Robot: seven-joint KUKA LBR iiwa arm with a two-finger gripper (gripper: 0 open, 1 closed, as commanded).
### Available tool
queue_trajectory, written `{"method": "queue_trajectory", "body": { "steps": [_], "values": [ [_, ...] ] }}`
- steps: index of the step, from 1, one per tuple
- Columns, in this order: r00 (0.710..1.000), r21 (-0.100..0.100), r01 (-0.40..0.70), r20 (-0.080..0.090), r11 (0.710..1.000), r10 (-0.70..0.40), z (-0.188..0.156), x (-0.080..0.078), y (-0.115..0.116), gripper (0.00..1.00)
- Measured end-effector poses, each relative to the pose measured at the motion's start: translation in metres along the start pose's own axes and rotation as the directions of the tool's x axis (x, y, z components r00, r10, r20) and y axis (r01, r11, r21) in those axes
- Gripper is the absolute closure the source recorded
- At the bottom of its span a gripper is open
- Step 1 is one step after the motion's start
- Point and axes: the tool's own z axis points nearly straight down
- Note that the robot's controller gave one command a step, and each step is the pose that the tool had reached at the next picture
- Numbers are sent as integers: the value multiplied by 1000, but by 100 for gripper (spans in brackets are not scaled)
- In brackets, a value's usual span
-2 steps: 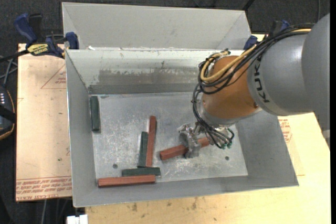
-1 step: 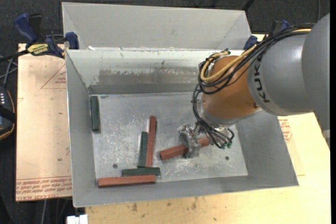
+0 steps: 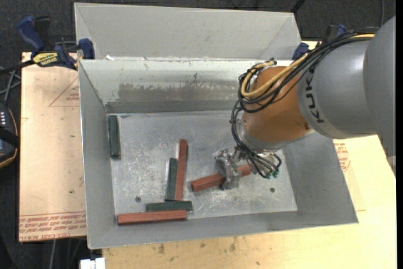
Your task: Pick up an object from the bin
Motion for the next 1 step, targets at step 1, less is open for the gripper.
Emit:
{"method": "queue_trajectory", "body": {
  "steps": [1],
  "values": [
    [1000,-1,0,-5,1000,0,-8,1,0,100]
  ]
}}
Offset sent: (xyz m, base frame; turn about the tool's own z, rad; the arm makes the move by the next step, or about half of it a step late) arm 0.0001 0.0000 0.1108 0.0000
